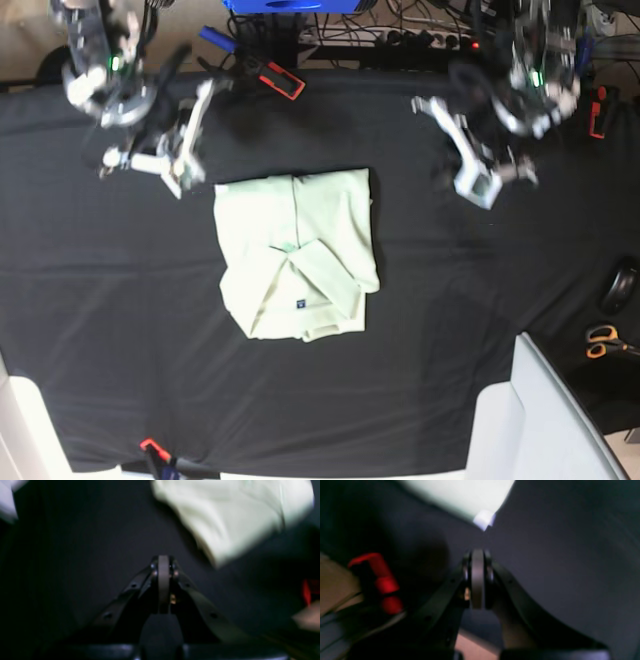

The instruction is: Fold the T-shirt properly

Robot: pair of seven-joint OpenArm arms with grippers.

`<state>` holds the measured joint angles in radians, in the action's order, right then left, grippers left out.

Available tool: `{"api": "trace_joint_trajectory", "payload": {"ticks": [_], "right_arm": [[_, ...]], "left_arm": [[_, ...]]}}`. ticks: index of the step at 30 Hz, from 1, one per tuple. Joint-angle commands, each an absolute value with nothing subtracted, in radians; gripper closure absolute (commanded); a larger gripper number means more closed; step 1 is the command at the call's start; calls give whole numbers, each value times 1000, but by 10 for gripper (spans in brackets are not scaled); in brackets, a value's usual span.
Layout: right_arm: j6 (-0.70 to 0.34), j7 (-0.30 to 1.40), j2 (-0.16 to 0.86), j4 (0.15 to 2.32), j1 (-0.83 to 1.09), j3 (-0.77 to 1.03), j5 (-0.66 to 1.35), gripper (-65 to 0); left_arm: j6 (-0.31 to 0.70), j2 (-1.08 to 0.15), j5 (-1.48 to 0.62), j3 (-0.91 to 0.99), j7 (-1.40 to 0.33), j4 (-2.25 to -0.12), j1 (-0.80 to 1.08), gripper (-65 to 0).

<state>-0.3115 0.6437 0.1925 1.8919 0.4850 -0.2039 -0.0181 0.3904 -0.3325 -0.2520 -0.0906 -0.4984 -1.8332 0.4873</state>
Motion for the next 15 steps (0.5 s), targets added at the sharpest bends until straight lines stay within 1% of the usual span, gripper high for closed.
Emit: {"api": "trace_joint_trajectory", "payload": {"ticks": [1,7,10,12,15], "right_arm": [[-288,628,199,1920,518,-194,-13,-7],[-163,628,191,1939,714,-107,-13,-7],[-153,627,189,1939,811,-67,-10,-7],[-153,625,189,1931,869,-58,-10,-7],[-153,618,180,1865,906,-64,-10,-7]], "left_arm": [[381,-341,-265,-79,-466,-1859,510,0],[380,-349,-239,-87,-467,-1857,676,0],[380,-331,-88,-91,-469,-1857,746,0],[380,-297,30,-110,-469,-1839,788,0],[380,-239,130,-113,-466,-1728,797,0]]}}
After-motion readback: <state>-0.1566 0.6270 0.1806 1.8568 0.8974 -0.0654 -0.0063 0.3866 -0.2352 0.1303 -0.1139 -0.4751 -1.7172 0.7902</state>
